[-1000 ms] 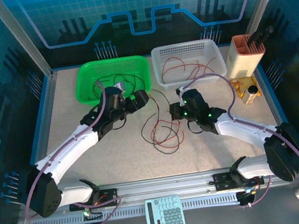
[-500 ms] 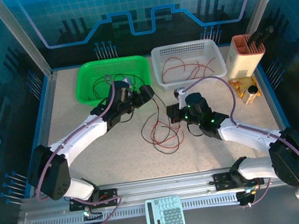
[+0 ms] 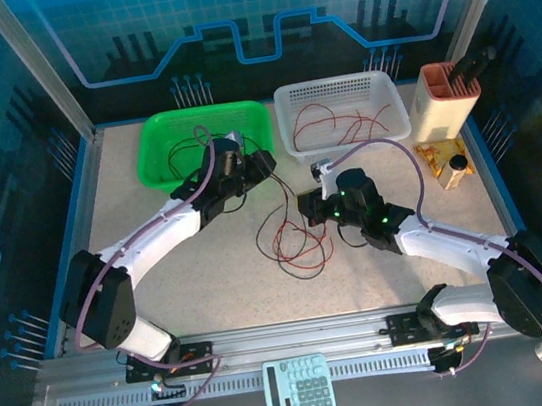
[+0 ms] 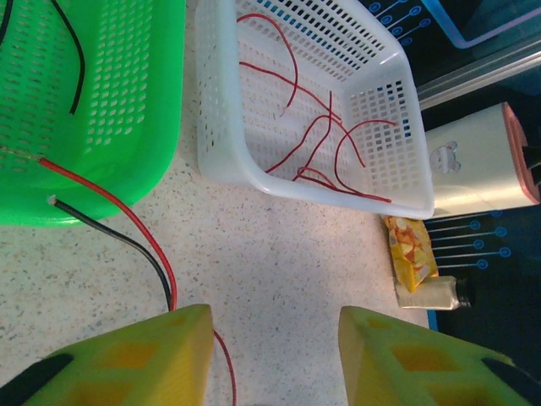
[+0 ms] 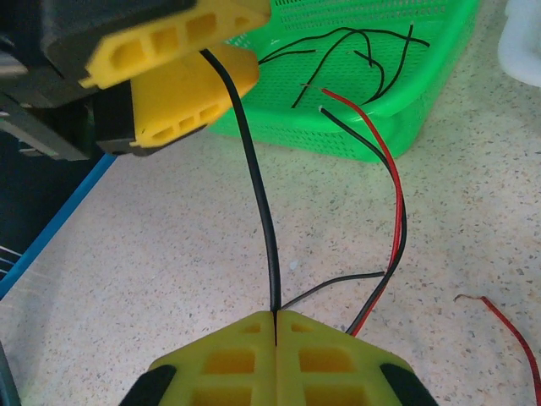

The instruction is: Untangle the cables

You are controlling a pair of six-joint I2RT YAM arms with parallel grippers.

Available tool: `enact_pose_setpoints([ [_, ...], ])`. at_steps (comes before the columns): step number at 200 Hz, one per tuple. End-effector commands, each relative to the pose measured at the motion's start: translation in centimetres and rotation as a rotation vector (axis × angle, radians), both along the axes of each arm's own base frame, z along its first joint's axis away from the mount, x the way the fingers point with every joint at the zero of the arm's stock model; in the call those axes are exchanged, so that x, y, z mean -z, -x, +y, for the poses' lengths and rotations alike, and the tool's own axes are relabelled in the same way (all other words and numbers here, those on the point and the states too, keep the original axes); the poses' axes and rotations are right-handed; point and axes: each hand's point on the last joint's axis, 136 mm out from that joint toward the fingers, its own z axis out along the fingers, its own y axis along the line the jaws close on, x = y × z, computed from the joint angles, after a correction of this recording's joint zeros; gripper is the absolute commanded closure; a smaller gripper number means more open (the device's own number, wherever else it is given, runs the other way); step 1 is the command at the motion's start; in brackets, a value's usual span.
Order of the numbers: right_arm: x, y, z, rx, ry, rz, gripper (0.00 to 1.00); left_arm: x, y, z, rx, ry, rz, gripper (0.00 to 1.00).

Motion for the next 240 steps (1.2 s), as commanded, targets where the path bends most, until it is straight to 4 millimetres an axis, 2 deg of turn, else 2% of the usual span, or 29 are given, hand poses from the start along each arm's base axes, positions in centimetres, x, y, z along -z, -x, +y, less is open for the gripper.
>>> enact_pose_setpoints([
  [1,-1.0,0.6,0.7,-0.040,-0.019,-0.045,1.00,-1.2,-1.3,0.0,-0.019,0.007,-0.044,0.67],
  [35,-0.9,0.6,0.7,-0.037,-0.018,-0.042,1.00,-1.6,-1.5,-0.4,-0.002,0.016,-0.048,0.99],
  [40,-0.8,0.5,0.6,-0.034,-0.013,-0.041,0.99,-1.8,-1.4,-0.5,0.002,0.021,-0.050,1.00],
  [45,-0.8,0.5,0.6,-0.030,-0.009,-0.039,0.89,-2.0,-1.4,-0.6,0.009,0.025,-0.054,1.00],
  [54,-0.7,0.3,0.5,-0.026,-0.002,-0.038,0.65,-2.6,-1.3,-0.9,0.025,0.039,-0.061,1.00],
  [59,-0.8,0.3,0.6,-0.025,-0.002,-0.039,0.56,-3.0,-1.1,-1.1,0.033,0.047,-0.064,1.00],
  [71,-0.7,0.0,0.6,-0.020,0.001,-0.040,0.44,-4.2,-0.8,-1.5,0.052,0.075,-0.077,1.00],
  [80,-0.7,-0.1,0.7,-0.018,0.001,-0.039,0.41,-5.3,-0.4,-1.9,0.071,0.098,-0.089,1.00],
  [116,-0.3,-0.9,1.3,-0.014,-0.006,-0.027,0.38,-9.9,1.5,-3.6,0.144,0.148,-0.146,1.00],
  [166,2.2,-1.2,1.3,0.011,0.017,0.012,0.40,-17.7,3.9,-4.7,0.203,0.225,-0.265,1.00],
  [205,4.8,-1.0,0.2,0.048,0.059,0.047,0.48,-23.7,5.7,-4.0,0.222,0.275,-0.368,1.00],
  [240,7.3,-0.4,-0.7,0.076,0.090,0.088,0.52,-28.9,7.2,-2.3,0.203,0.278,-0.484,1.00],
])
